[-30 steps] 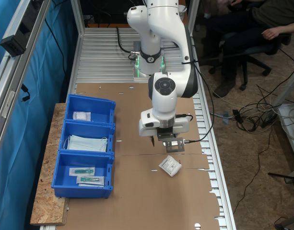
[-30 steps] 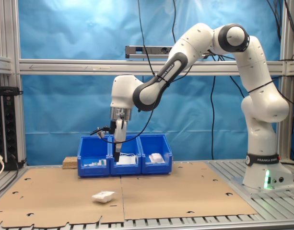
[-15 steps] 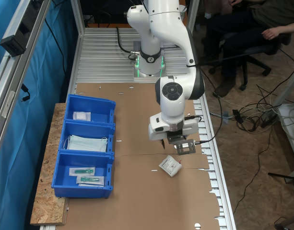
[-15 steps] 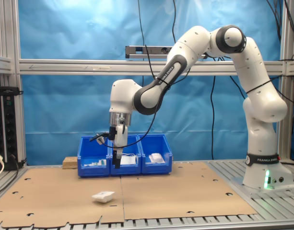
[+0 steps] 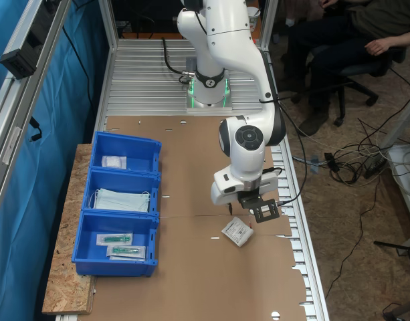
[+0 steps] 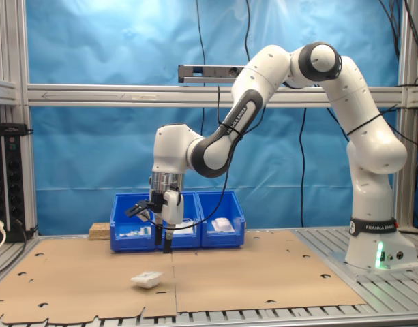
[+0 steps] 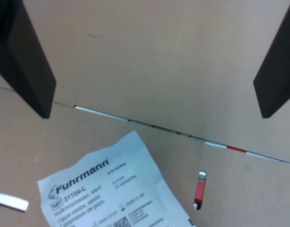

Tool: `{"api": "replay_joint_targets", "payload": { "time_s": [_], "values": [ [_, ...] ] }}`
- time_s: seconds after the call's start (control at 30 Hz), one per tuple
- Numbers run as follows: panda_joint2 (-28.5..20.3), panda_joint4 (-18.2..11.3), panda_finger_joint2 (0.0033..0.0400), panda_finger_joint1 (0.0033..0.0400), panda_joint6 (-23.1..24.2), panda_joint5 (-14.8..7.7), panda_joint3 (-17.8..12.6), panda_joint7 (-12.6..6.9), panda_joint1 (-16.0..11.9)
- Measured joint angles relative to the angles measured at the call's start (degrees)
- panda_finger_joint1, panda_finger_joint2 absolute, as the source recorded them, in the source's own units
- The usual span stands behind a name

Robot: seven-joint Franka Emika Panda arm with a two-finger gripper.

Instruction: Pick and place sorting task of medical equipment.

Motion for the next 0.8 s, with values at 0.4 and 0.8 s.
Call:
{"api": "replay_joint_targets", "payload": {
  "time_s": [0.4, 0.8],
  "values": [
    [4.2, 5.4, 0.04, 0.04, 1.0, -7.9, 0.1, 0.0, -0.9],
    [7.6, 8.0, 0.04, 0.04, 1.7, -10.8, 0.2, 0.0, -1.6]
  ]
}}
